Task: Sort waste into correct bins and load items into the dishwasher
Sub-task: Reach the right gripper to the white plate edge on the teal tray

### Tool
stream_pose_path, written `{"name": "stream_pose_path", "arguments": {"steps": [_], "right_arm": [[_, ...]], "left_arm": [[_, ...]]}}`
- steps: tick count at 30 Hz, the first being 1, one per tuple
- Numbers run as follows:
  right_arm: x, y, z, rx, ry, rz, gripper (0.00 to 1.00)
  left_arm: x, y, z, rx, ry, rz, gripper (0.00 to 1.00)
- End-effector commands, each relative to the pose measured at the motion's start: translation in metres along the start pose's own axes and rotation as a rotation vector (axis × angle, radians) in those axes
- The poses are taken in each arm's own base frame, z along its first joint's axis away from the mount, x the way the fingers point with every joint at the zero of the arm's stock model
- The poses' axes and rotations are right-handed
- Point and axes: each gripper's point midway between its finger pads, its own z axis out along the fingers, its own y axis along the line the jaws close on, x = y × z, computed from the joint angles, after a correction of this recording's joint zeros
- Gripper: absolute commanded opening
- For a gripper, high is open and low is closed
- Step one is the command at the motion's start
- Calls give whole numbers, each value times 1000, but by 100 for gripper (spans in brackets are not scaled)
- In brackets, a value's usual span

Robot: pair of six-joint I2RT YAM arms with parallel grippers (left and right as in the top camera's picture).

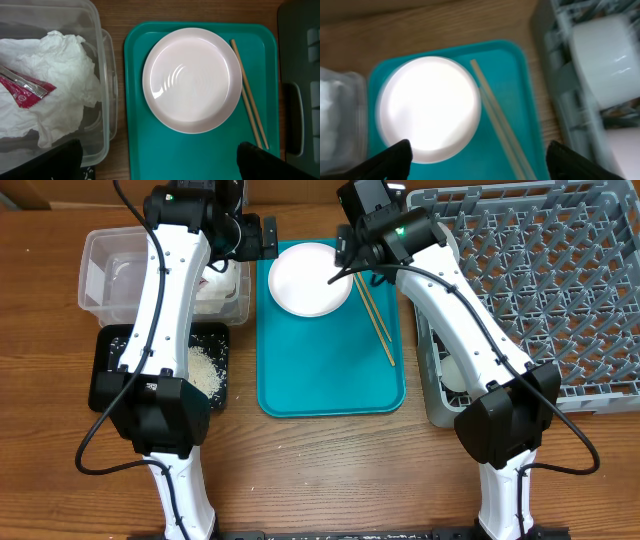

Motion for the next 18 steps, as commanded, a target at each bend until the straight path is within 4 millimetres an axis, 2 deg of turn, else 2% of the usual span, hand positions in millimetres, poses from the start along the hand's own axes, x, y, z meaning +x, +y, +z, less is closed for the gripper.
{"name": "stream_pose_path", "arguments": {"steps": [1,2,5,8,13,18], "right_arm": [[24,16,21,-87,108,204,82],[28,15,28,-80,114,263,82],[44,20,52,-80,120,354,66],[59,23,71,-87,118,361,58],[86,16,100,-76,121,428,51],[95,16,117,-81,115,451,45]], "left_arm": [[-7,-5,-11,9,-34,2,100],[-7,-5,-11,9,-34,2,100],[-7,-5,-11,9,-34,2,100],[-7,-5,-11,9,-34,2,100],[-7,-5,-11,9,-34,2,100],[-7,-5,-11,9,-34,2,100]]}}
